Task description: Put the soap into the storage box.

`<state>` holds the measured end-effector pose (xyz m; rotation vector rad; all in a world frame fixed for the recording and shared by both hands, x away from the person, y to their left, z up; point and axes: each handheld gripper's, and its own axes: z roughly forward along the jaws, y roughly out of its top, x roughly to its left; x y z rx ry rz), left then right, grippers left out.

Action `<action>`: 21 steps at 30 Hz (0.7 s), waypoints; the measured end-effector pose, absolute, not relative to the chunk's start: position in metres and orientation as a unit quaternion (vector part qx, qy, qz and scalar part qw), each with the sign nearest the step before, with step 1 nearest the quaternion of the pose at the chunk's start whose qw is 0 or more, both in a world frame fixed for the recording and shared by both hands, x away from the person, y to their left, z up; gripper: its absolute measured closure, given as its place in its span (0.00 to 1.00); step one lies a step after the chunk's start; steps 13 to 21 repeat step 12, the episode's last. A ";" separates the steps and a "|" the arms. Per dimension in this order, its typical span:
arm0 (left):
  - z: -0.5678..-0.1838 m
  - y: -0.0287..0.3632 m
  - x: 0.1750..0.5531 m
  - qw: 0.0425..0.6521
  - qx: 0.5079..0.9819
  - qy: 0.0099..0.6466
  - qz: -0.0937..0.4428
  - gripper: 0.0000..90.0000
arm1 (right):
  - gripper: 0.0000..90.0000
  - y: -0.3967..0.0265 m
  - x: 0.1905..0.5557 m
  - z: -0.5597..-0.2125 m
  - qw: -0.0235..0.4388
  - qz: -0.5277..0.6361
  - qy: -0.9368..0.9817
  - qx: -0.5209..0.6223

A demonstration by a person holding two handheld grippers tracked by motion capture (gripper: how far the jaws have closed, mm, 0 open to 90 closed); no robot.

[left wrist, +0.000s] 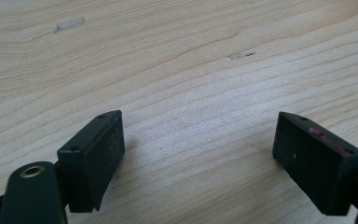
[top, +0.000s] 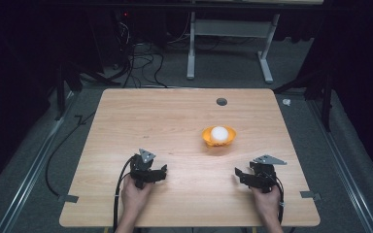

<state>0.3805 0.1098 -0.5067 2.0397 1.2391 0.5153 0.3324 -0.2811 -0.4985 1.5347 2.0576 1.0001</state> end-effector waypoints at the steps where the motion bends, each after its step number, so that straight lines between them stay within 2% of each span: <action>1: -0.507 0.110 0.381 0.343 0.785 0.477 0.198 0.19 | 0.34 -0.279 0.333 -0.501 0.196 0.351 0.737 0.543; 9: -0.507 0.110 0.380 0.343 0.785 0.477 0.198 0.19 | 0.30 -0.268 0.334 -0.502 0.227 0.316 0.759 0.521; 21: -0.507 0.110 0.380 0.343 0.785 0.477 0.198 0.19 | 0.30 -0.268 0.334 -0.502 0.225 0.318 0.760 0.520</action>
